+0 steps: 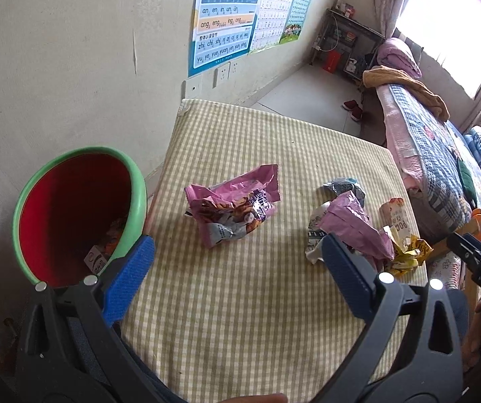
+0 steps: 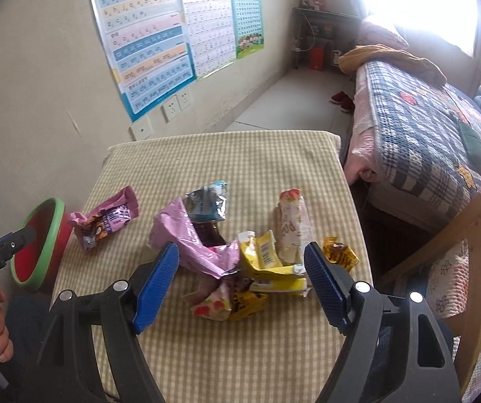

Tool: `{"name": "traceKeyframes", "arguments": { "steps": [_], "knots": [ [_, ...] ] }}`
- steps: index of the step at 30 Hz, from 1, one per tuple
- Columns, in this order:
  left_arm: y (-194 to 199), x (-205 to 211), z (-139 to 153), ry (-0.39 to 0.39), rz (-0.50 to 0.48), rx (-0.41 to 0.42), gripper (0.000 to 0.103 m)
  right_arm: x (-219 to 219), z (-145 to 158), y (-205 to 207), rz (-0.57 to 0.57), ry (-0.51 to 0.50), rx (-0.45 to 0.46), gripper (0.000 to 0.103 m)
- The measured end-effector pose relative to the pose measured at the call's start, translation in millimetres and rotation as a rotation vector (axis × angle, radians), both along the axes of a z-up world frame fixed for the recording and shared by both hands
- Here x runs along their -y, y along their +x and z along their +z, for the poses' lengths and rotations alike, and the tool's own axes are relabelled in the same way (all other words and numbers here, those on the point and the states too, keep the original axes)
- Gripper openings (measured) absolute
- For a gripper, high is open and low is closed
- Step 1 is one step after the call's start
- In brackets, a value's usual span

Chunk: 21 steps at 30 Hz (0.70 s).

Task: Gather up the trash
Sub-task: 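Move both grippers back over the table toward the wrappers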

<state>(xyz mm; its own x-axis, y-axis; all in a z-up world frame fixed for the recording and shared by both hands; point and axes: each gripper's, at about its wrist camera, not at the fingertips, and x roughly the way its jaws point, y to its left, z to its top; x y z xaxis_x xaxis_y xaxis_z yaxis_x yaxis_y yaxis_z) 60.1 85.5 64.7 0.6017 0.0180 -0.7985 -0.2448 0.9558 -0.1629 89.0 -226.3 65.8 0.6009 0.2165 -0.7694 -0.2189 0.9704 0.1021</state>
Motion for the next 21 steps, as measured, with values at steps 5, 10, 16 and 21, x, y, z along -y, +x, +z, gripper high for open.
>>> {"name": "traceKeyframes", "arguments": {
  "steps": [5,10,16,21],
  "knots": [
    [16.1,2.4,-9.1,0.02,-0.018,-0.026,0.097,26.8,-7.7,7.4,-0.052,-0.022,-0.018,0.075],
    [32.5,3.3,-17.4,0.043,-0.036,-0.049,0.097,48.8,-26.5,21.8,-0.098,-0.057,-0.065,0.075],
    [54.6,5.3,-32.9,0.072,-0.066,-0.089,0.097,72.0,-56.4,39.4,-0.141,-0.09,-0.134,0.075],
    [73.8,5.8,-48.6,0.089,-0.086,-0.131,0.097,85.5,-77.9,54.3,-0.164,-0.089,-0.185,0.075]
  ]
}}
